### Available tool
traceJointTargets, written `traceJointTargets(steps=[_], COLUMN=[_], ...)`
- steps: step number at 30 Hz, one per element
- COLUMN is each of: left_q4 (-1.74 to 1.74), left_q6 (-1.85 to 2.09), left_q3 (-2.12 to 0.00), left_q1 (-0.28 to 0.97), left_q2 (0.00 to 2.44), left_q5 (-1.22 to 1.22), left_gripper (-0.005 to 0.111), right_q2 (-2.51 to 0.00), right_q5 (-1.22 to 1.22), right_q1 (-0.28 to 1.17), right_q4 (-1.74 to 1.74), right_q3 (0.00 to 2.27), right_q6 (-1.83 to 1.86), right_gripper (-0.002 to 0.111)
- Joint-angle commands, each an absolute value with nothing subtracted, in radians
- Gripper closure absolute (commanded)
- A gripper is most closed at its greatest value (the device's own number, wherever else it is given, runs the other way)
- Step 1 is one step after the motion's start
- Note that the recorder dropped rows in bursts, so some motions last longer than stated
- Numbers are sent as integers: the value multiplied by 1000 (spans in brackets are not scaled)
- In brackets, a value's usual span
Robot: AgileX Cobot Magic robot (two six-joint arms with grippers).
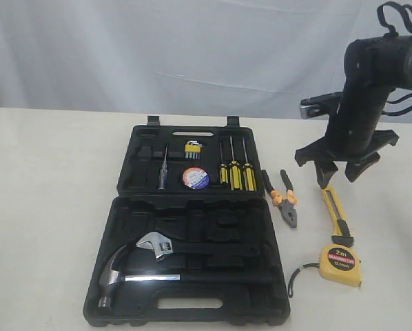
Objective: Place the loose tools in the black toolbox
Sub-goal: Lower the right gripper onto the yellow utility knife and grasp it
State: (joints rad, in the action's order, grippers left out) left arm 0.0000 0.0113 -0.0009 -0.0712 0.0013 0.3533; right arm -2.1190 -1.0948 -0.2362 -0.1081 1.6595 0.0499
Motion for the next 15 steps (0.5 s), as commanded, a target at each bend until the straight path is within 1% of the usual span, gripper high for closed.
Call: traceJointTargets(steps=[1,4,9,15], left_q4=[0,0,0,0], left_q6=[7,7,7,7], left_q3=[0,0,0,0], left_q1=[-69,-69,-69,-69], left_q2=[0,0,0,0], left_q5=[342,342,342,342], left_gripper=[107,107,107,107], right_q2=[-2110,-2110,-2113,-2161], right_q5=[-1035,-989,-912,-905], right_q1=[-243,-249,-273,-275], right_q4=[-211,-236,-154,-134], right_q3=[1595,1560,1509,1500], right_q6=[-13,-44,-26,-11], right_gripper=[52,52,52,52])
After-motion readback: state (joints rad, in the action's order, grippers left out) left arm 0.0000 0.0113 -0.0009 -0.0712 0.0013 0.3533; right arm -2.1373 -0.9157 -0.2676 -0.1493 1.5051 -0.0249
